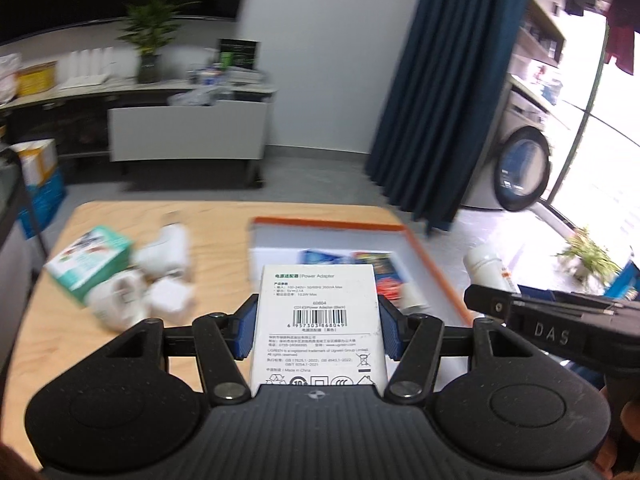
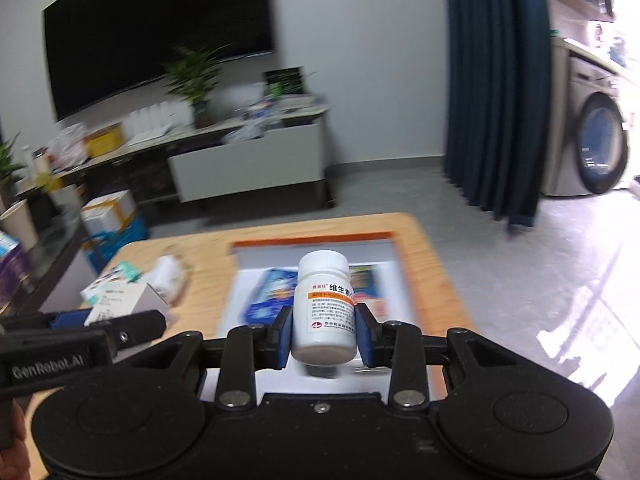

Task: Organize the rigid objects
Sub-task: 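Carry the adapter box and pill bottle over the white box, then hold the adapter box and pill bottle above the white box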

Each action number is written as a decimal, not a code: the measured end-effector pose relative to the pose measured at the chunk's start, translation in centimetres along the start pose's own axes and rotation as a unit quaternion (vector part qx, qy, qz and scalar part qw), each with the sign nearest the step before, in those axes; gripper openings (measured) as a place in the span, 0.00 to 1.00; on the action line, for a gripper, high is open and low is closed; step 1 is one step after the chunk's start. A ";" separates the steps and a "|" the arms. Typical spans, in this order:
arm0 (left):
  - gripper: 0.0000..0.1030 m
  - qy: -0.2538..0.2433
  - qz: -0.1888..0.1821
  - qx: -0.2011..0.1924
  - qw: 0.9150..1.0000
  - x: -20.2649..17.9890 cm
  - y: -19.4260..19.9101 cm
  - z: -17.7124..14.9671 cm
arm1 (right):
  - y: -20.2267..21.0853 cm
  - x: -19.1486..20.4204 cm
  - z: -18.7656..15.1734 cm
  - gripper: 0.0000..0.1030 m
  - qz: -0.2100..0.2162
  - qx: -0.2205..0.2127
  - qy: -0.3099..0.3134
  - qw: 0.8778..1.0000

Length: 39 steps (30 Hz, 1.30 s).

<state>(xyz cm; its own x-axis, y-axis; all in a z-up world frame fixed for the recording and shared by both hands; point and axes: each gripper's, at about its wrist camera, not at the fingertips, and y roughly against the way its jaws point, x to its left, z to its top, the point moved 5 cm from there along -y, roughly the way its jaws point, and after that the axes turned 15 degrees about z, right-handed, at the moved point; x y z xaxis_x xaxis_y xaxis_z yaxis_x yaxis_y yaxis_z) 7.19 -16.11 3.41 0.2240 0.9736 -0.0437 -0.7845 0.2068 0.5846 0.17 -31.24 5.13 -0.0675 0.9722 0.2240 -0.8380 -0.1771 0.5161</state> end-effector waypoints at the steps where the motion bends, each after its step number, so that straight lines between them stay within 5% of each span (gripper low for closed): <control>1: 0.58 -0.004 -0.003 -0.002 1.000 -0.8 -0.1 0.2 | 0.5 -0.8 0.1 0.39 -0.006 -0.003 -0.005 1.000; 13: 0.58 -0.029 0.005 0.000 1.000 -3.5 -1.3 0.4 | 2.0 -5.2 0.1 0.39 0.001 -0.028 -0.041 0.999; 39: 0.58 -0.023 0.020 -0.011 0.999 -3.7 -0.9 1.6 | 1.2 -3.4 1.7 0.39 0.030 -0.031 -0.022 0.999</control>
<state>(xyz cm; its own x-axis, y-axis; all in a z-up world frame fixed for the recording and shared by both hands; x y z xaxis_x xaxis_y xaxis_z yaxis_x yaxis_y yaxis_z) 7.97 -20.03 4.33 0.2179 0.9758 0.0177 -0.8059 0.1696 0.5673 0.30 -34.97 6.38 -0.0955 0.9525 0.2892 -0.8648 -0.2232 0.4497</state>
